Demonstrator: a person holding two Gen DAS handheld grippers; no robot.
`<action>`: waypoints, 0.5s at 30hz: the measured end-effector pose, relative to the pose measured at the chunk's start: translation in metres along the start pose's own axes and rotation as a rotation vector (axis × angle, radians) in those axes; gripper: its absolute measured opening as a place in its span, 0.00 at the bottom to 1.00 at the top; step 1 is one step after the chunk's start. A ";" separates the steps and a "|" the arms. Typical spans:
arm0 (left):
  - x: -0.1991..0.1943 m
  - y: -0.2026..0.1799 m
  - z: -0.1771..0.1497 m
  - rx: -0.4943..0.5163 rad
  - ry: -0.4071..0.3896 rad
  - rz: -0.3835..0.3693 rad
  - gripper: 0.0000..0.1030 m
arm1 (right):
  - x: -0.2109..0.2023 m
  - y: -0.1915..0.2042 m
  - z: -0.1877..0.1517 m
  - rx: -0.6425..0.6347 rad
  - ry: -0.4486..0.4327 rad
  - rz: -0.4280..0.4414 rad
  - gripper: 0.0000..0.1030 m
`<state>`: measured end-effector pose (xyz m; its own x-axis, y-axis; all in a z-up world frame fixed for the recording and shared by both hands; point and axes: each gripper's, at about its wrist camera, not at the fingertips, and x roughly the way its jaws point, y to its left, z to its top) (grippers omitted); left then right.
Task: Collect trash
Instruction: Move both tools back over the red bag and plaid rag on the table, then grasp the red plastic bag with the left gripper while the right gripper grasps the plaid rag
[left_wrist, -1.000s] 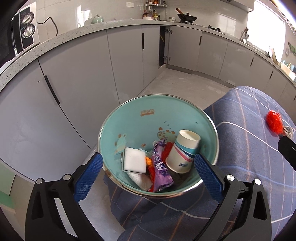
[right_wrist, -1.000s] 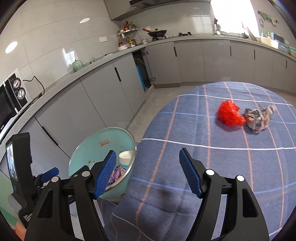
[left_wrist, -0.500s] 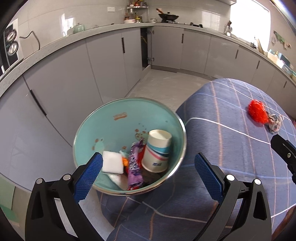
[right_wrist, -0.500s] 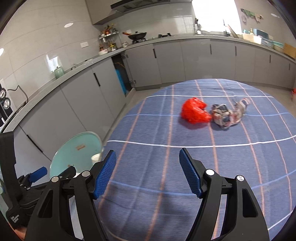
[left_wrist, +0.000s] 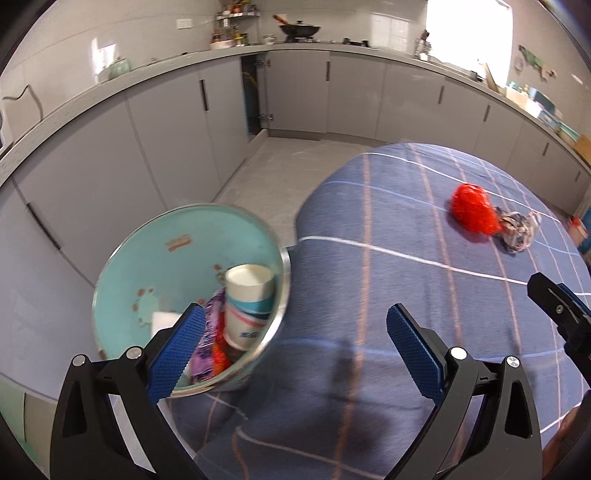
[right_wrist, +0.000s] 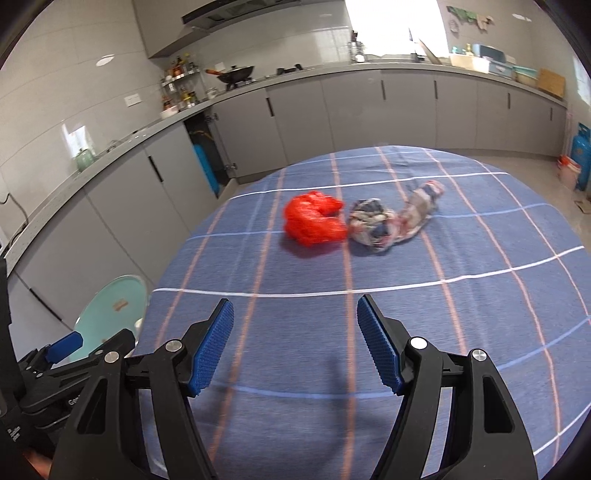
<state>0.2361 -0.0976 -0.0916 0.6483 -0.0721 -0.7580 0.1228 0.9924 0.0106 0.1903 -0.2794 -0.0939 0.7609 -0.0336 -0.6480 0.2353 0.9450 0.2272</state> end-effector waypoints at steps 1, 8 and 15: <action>0.001 -0.005 0.002 0.008 -0.001 -0.009 0.91 | 0.000 -0.004 0.001 0.004 -0.002 -0.007 0.68; 0.012 -0.039 0.015 0.053 -0.001 -0.076 0.83 | 0.006 -0.044 0.015 0.053 -0.009 -0.064 0.67; 0.029 -0.068 0.033 0.074 0.007 -0.116 0.77 | 0.026 -0.079 0.039 0.094 0.004 -0.084 0.64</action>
<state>0.2712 -0.1707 -0.0925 0.6215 -0.1846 -0.7614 0.2519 0.9673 -0.0290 0.2146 -0.3673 -0.1004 0.7336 -0.1102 -0.6706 0.3542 0.9041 0.2389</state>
